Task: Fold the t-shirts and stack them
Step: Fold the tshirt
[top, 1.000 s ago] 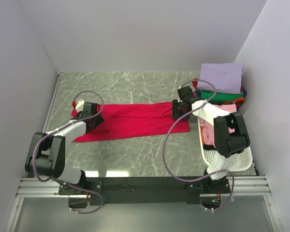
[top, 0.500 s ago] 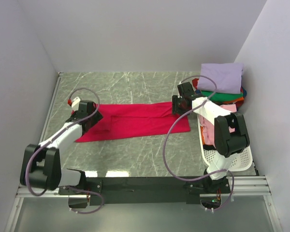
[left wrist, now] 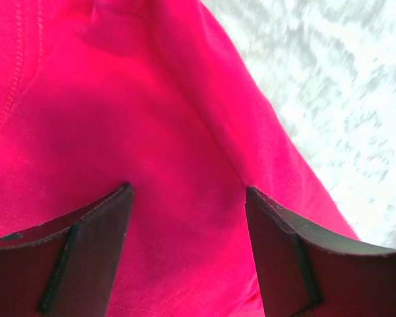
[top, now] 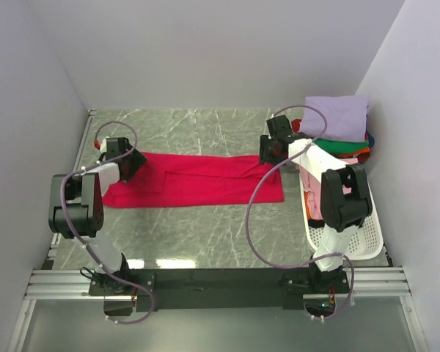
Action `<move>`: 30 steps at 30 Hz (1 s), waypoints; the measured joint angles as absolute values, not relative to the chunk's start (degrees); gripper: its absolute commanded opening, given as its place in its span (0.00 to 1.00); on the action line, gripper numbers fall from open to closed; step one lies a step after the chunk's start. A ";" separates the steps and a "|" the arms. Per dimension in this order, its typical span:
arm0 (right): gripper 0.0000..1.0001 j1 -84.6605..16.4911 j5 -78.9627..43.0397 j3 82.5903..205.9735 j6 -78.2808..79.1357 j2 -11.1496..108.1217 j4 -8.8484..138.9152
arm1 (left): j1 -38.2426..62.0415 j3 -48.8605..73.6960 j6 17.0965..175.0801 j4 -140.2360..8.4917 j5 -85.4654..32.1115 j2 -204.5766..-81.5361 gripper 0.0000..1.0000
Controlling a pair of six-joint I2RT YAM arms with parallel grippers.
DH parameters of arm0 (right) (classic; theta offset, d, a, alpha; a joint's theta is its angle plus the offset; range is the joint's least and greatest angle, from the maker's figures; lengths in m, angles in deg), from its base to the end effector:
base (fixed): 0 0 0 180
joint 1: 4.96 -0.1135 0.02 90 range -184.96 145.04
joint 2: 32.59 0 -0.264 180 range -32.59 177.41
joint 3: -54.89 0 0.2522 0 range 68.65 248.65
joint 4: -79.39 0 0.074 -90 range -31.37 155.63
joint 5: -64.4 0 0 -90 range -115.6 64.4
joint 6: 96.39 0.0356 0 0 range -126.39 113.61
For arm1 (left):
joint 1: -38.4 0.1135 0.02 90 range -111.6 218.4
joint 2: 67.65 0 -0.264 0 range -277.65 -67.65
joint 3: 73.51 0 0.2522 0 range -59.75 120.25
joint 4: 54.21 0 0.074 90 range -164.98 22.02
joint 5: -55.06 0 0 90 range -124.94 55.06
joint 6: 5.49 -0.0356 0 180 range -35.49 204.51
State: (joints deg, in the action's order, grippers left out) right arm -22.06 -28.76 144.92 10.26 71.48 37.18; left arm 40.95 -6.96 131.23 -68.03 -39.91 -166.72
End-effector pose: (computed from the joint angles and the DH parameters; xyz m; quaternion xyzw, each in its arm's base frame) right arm 0.3731 0.1127 0.2173 0.0042 0.9566 0.0590 0.2853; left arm 0.3494 0.0186 0.1594 -0.4012 0.8363 -0.1024 0.3594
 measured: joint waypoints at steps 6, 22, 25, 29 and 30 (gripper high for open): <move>0.58 -22.06 -29.09 146.67 10.34 74.95 36.85 | 43.83 -1.12 130.35 -67.88 -36.68 -171.68 0.76; 0.57 -21.56 -29.15 150.51 12.16 80.35 36.61 | 48.86 8.61 128.69 -69.74 -31.01 -178.89 0.76; 0.54 -21.56 -28.80 150.53 12.25 81.33 37.49 | 49.10 8.63 128.65 -69.67 -30.25 -178.91 0.76; 0.42 -21.56 -27.91 151.19 12.44 83.87 37.53 | 49.14 8.63 128.50 -69.67 -30.12 -178.91 0.76; 0.40 -21.56 -27.84 151.23 12.40 84.24 37.77 | 49.14 8.63 128.47 -69.67 -30.12 -178.91 0.76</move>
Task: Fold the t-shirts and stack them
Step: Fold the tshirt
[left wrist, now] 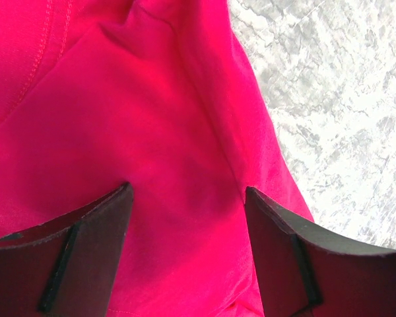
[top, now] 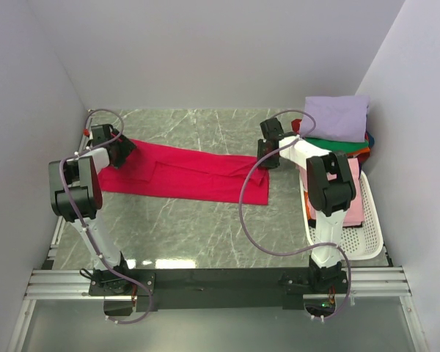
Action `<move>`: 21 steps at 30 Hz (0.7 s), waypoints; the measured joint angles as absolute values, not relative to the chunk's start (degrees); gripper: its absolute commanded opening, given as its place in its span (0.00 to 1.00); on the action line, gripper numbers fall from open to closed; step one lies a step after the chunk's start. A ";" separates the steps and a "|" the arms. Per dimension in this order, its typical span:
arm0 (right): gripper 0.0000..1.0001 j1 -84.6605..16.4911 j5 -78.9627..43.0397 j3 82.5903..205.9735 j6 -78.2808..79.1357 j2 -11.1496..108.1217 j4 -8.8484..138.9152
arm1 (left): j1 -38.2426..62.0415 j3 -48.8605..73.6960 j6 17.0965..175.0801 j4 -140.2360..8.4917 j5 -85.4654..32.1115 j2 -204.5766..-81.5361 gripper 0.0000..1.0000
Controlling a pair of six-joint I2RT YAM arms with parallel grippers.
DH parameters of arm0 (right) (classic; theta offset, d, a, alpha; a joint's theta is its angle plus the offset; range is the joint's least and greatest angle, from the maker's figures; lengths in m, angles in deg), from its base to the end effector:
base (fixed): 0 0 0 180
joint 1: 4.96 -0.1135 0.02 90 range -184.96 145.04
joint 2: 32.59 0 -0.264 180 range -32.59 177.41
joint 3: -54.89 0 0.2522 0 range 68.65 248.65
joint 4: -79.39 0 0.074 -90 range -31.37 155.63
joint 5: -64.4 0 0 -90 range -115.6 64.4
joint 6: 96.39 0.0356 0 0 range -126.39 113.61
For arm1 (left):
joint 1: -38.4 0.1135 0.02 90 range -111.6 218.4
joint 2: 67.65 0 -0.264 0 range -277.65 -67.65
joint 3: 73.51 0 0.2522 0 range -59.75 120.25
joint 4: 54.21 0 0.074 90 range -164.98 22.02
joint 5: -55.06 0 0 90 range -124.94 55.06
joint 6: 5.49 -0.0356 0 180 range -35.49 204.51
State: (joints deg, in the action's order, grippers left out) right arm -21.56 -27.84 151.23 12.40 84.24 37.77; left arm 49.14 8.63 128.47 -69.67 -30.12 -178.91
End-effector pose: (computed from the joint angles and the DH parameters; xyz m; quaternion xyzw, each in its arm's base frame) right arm 0.4093 0.1206 0.1640 0.0233 0.9701 0.0552 0.2353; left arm 0.4073 0.0742 0.1600 -0.4090 0.8261 -0.1474 0.3585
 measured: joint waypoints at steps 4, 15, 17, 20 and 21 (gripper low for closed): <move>0.19 -21.49 -27.43 151.26 12.51 84.24 38.06 | 49.19 8.63 128.39 -69.69 -29.99 -178.91 0.76; 0.00 -21.32 -29.22 151.63 12.36 84.24 37.16 | 49.84 8.63 128.04 -69.76 -28.79 -178.91 0.76; 0.00 -21.12 -30.31 152.00 12.09 84.24 36.55 | 49.99 8.63 128.04 -69.78 -28.68 -178.91 0.76; 0.03 -20.75 -31.21 152.24 11.94 84.24 35.94 | 50.04 8.63 128.01 -69.78 -28.68 -178.91 0.76; 0.05 -20.66 -31.38 152.26 11.94 84.24 35.85 | 50.06 8.63 128.04 -69.78 -28.68 -178.91 0.76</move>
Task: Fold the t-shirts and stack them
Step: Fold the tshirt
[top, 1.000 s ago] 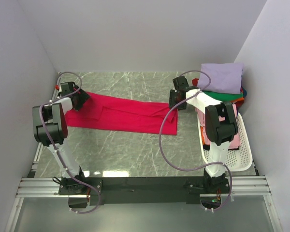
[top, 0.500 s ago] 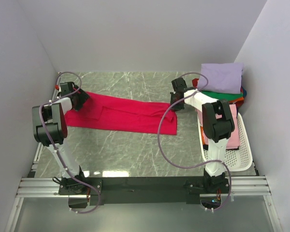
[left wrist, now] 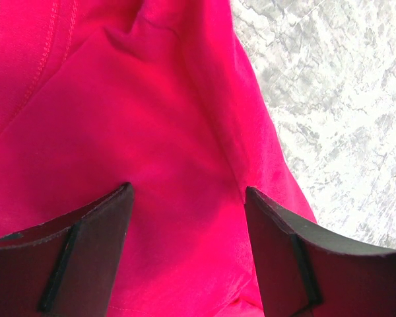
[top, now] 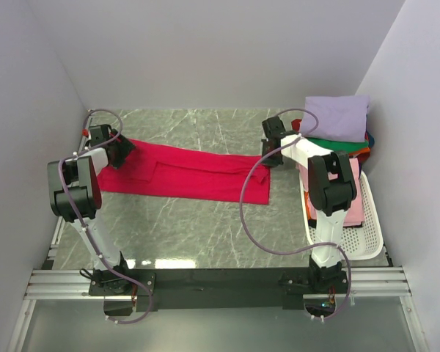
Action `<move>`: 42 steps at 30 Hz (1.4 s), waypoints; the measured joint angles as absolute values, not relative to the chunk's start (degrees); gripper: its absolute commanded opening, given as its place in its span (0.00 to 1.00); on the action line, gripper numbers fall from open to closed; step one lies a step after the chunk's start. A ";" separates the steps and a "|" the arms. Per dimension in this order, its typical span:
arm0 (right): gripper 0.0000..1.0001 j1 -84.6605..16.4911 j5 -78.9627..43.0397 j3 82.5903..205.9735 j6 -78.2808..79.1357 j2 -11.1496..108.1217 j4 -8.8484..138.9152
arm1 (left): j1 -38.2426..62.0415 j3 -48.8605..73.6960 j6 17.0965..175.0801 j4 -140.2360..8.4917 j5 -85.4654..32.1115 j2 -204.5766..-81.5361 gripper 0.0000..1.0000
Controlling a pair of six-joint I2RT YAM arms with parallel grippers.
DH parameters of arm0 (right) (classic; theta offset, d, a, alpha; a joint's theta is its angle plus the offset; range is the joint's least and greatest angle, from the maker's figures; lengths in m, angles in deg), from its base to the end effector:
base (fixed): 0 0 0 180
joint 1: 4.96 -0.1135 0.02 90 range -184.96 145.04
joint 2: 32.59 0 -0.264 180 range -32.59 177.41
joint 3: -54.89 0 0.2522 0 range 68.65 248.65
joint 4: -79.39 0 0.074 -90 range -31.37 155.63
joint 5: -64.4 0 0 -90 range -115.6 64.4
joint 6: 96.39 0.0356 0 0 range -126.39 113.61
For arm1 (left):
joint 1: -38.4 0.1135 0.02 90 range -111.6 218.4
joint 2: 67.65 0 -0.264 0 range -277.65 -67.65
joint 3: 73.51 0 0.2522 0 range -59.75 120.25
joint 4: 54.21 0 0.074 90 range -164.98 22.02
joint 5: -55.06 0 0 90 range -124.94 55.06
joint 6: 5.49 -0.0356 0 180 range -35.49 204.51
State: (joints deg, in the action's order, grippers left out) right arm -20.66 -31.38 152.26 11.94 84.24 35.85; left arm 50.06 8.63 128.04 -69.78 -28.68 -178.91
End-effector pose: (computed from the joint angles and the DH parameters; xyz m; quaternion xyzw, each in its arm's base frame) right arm 0.4117 0.1120 0.1676 0.0341 0.9706 0.0213 0.2373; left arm 0.4061 0.0798 0.1599 -0.4082 0.8264 -0.1540 0.3560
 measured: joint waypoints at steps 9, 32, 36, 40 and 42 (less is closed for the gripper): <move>0.41 -20.05 -33.09 147.65 10.67 78.93 36.33 | 50.13 8.02 127.95 -69.56 -28.68 -178.48 0.76; 0.47 -19.74 -9.88 134.43 11.77 70.84 45.79 | 50.45 7.54 127.12 -69.95 -28.74 -177.89 0.76; 0.43 -19.74 -9.44 135.04 11.96 73.01 46.93 | 50.50 7.43 127.12 -70.00 -28.74 -177.75 0.76; 0.17 -19.74 -9.33 135.06 12.18 73.71 47.08 | 50.54 7.36 127.12 -70.00 -28.74 -177.73 0.76; 0.06 -19.74 -9.20 135.08 12.03 73.68 47.54 | 50.56 7.36 127.12 -70.02 -28.74 -177.73 0.76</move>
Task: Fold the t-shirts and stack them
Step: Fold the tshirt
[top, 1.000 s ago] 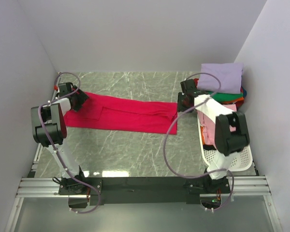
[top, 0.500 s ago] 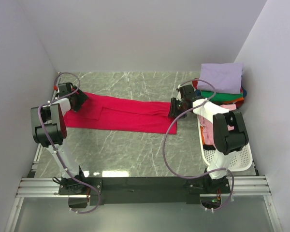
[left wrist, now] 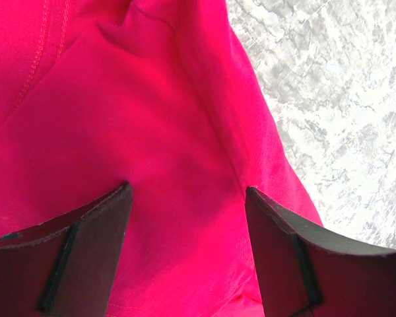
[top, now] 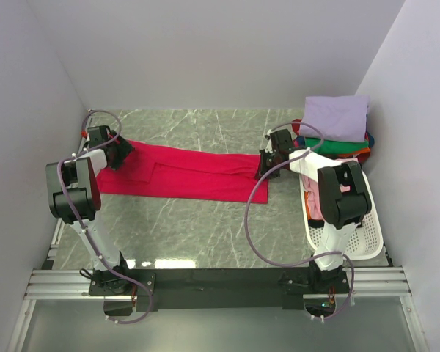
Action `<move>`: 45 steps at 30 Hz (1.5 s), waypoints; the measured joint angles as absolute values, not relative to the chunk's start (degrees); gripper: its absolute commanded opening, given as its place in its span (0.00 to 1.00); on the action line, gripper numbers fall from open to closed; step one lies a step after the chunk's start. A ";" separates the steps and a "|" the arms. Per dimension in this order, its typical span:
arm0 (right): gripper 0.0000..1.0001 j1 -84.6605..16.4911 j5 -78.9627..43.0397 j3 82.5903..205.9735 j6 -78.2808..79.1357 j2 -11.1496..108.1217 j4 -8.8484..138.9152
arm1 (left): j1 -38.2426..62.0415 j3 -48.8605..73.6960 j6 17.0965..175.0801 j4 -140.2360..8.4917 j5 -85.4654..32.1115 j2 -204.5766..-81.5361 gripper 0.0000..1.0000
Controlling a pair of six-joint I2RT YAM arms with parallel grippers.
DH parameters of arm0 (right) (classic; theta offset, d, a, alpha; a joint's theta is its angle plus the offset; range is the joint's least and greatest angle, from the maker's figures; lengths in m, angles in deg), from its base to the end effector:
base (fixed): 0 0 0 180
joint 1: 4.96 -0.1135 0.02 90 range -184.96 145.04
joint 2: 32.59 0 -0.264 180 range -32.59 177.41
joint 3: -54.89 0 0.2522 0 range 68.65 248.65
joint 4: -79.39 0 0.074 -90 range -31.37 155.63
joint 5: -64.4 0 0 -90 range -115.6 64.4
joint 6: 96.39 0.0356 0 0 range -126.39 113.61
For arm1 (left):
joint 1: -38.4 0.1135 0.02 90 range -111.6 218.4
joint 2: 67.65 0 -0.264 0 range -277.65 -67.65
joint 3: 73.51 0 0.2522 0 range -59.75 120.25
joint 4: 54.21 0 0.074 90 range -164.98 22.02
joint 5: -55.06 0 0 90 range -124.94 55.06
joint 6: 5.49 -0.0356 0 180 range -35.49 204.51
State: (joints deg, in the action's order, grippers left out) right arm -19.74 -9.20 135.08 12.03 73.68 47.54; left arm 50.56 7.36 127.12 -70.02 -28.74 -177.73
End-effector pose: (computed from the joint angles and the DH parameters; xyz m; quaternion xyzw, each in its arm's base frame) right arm 0.3628 0.1061 0.1644 -0.0092 0.9520 0.2095 0.2228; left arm 0.3997 0.0822 0.1610 -0.4060 0.8287 -0.1485 0.3554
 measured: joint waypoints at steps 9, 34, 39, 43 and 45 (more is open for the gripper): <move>0.00 -19.74 -9.96 135.04 10.96 71.24 46.78 | 50.61 7.32 127.12 -70.19 -28.72 -177.62 0.76; 0.34 -26.76 -14.86 131.83 2.06 61.99 31.28 | 50.63 7.32 126.46 -70.65 -28.59 -177.47 0.77; 0.40 -26.93 -15.56 131.48 1.69 58.01 29.42 | 50.67 7.29 126.00 -71.57 -28.68 -177.08 0.77; 0.41 -26.93 -15.52 131.65 2.34 56.83 30.91 | 50.74 7.01 125.83 -72.16 -28.72 -176.66 0.77; 0.41 -26.93 -15.41 131.80 2.74 57.53 32.33 | 50.76 7.01 125.81 -72.25 -28.72 -176.62 0.77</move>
